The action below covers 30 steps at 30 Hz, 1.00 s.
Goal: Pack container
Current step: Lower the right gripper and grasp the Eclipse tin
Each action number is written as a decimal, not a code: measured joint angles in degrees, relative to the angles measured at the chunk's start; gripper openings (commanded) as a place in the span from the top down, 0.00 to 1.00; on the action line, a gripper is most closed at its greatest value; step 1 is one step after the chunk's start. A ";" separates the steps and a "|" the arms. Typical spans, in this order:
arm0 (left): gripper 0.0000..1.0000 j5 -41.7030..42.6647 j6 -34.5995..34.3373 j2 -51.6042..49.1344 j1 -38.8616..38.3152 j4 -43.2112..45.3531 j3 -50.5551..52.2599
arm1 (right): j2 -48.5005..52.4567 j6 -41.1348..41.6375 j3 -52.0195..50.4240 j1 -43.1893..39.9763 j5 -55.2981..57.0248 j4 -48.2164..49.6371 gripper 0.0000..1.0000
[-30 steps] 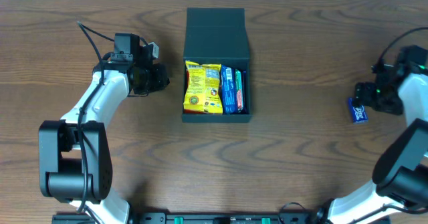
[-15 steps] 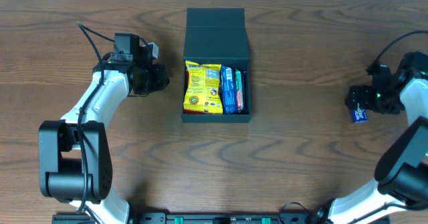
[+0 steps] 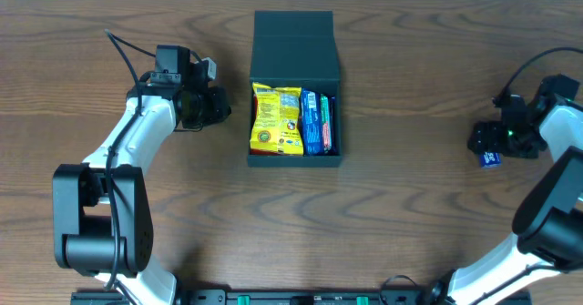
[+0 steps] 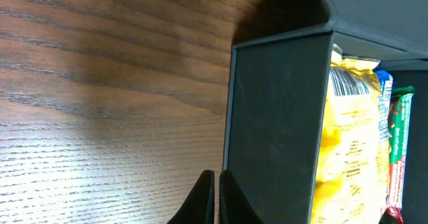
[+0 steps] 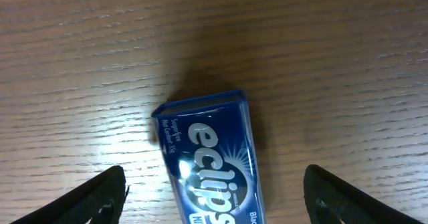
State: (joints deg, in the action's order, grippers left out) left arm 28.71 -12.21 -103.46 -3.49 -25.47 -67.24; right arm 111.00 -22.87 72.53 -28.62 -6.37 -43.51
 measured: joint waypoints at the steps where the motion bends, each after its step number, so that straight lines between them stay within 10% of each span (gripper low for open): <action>1: 0.94 0.02 0.00 0.00 0.00 0.00 0.00 | 0.26 0.00 0.00 0.00 0.22 0.02 0.17; 30: 0.94 0.50 0.00 0.00 0.00 -0.02 0.00 | 2.19 1.53 -0.02 0.00 3.15 1.11 0.70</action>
State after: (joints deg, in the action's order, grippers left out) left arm 29.21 -12.21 -103.46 -3.49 -25.50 -67.24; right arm 113.19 -21.34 72.51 -28.62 -3.22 -42.39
